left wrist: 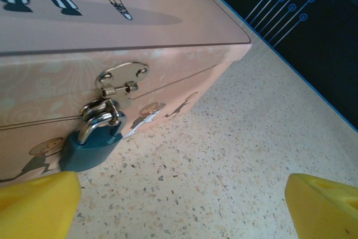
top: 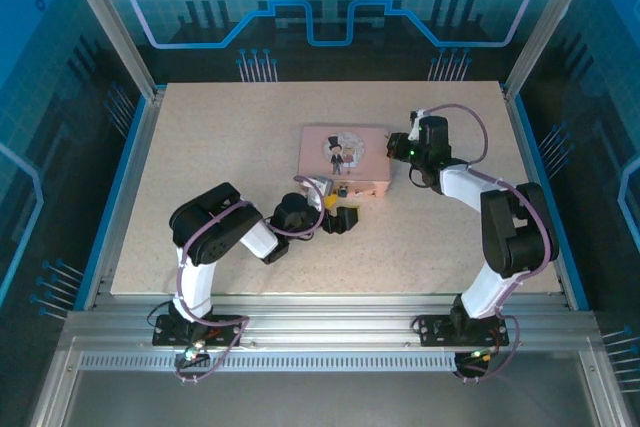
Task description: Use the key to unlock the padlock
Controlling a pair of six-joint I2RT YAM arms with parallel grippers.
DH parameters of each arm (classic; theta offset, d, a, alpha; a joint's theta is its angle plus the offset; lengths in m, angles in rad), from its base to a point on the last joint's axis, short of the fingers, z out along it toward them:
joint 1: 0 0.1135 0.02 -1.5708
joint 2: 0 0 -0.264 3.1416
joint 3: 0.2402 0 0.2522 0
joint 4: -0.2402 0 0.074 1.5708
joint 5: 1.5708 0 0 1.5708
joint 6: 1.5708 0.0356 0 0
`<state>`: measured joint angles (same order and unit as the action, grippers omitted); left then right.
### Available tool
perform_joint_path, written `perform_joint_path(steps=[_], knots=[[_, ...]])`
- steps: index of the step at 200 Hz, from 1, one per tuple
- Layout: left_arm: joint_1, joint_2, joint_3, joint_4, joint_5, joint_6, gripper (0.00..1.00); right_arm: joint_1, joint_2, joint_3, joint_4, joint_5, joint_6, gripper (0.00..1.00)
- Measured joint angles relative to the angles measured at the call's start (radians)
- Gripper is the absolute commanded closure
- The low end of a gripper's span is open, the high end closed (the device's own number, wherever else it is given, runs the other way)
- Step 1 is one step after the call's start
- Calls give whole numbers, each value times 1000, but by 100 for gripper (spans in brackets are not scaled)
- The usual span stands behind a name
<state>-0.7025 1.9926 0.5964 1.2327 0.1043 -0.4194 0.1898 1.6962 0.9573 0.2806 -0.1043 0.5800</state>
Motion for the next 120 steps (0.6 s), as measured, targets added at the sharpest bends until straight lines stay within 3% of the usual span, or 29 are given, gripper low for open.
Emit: perform_joint_path(steps=[67, 120], knots=[[13, 0, 36, -63, -3, -13, 3, 0, 9, 166, -116, 28, -55, 100], [39, 0, 67, -92, 44, -70, 3, 0, 162, 402, -195, 45, -101, 100]])
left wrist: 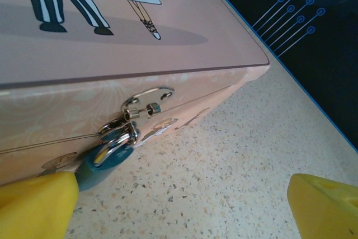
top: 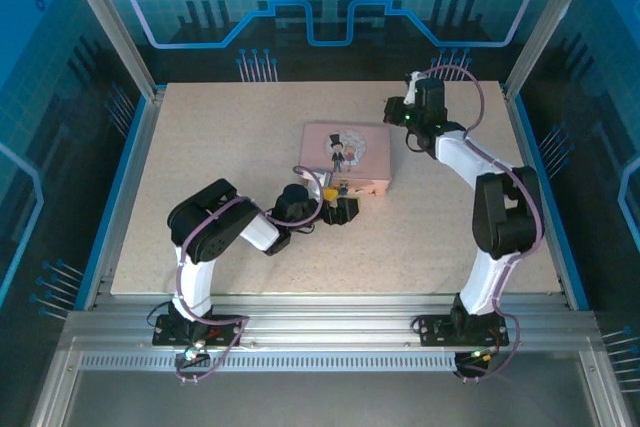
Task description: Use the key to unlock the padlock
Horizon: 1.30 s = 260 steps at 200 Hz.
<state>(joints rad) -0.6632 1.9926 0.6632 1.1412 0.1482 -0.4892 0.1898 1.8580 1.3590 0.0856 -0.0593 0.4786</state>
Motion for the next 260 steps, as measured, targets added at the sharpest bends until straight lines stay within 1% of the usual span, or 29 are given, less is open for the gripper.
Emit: perform_joint_path(steps=[41, 57, 109, 140, 172, 208, 236, 260], knots=[[0, 0, 4, -23, 5, -6, 4, 14, 122, 84, -83, 11, -43, 100], [0, 0, 4, -31, -9, -1, 4, 24, 153, 106, -109, 11, -60, 100], [-37, 2, 10, -37, -132, 63, 3, 55, 174, 115, -128, 15, -81, 100], [-55, 30, 58, -34, -157, 78, 4, 64, 177, 115, -121, 15, -80, 100], [-56, 53, 93, -34, -141, 74, 10, 75, 182, 113, -107, 14, -80, 100], [-56, 55, 109, -34, -87, 60, 18, 90, 185, 93, -63, 3, -80, 100], [-55, 61, 127, -33, -45, 32, 20, 92, 184, 75, -29, -1, -80, 100], [-54, 63, 144, -31, -23, 13, 26, 92, 182, 64, -11, -1, -81, 100]])
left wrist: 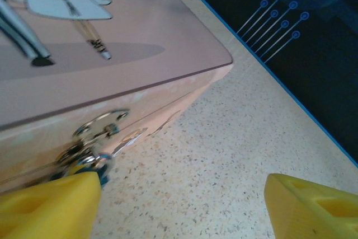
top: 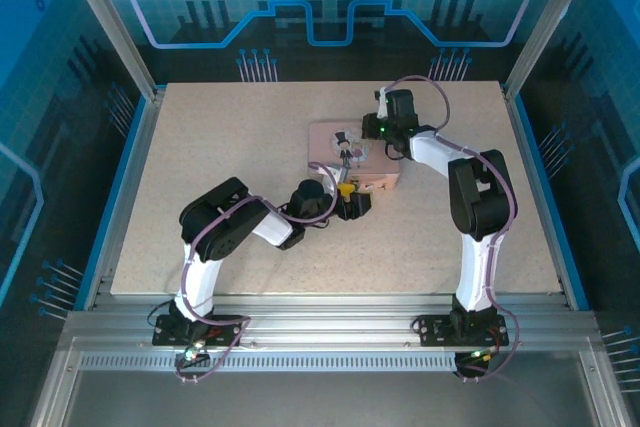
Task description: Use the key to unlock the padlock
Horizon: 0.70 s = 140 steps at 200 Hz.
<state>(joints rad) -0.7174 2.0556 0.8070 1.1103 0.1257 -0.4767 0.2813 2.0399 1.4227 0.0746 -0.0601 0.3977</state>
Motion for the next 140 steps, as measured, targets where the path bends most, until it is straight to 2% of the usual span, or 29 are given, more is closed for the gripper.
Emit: perform_joint_path(steps=[23, 50, 71, 140], knots=[[0, 11, 16, -1, 23, -21, 27, 0, -5, -10, 8, 0, 0, 100], [1, 16, 18, 2, 25, -26, 17, 0, -13, -19, 8, 0, -4, 100], [1, 16, -5, 21, 1, -22, 13, 0, -14, -21, 6, 0, -7, 100], [8, -27, -99, 19, -55, -19, 9, 0, -26, -20, -22, 1, -22, 100]])
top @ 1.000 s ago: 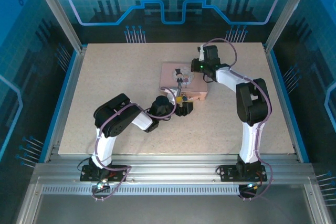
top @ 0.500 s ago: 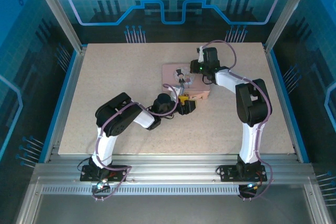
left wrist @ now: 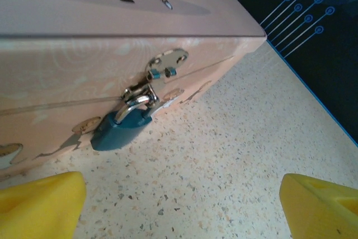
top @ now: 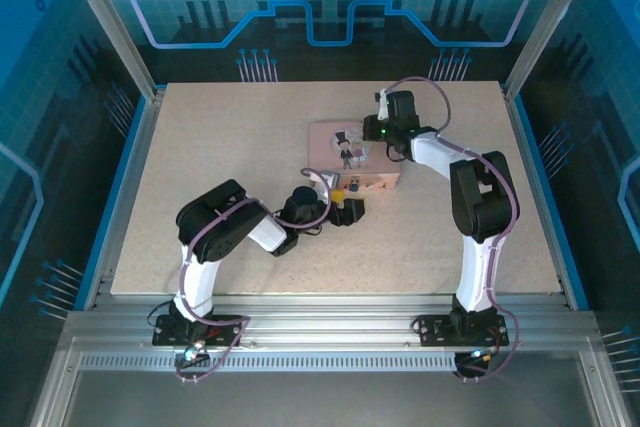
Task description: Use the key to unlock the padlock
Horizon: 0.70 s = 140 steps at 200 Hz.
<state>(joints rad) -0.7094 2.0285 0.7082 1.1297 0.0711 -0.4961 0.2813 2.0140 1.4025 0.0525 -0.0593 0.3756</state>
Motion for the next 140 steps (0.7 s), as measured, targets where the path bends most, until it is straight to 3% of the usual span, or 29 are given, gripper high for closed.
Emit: perform_joint_path(steps=[83, 140], knots=[[44, -55, -12, -54, 48, -34, 1, -37, -80, 26, -149, 46, -33, 100], [53, -220, -43, -201, 42, -50, 1, -89, -165, 5, -143, 68, -32, 100]])
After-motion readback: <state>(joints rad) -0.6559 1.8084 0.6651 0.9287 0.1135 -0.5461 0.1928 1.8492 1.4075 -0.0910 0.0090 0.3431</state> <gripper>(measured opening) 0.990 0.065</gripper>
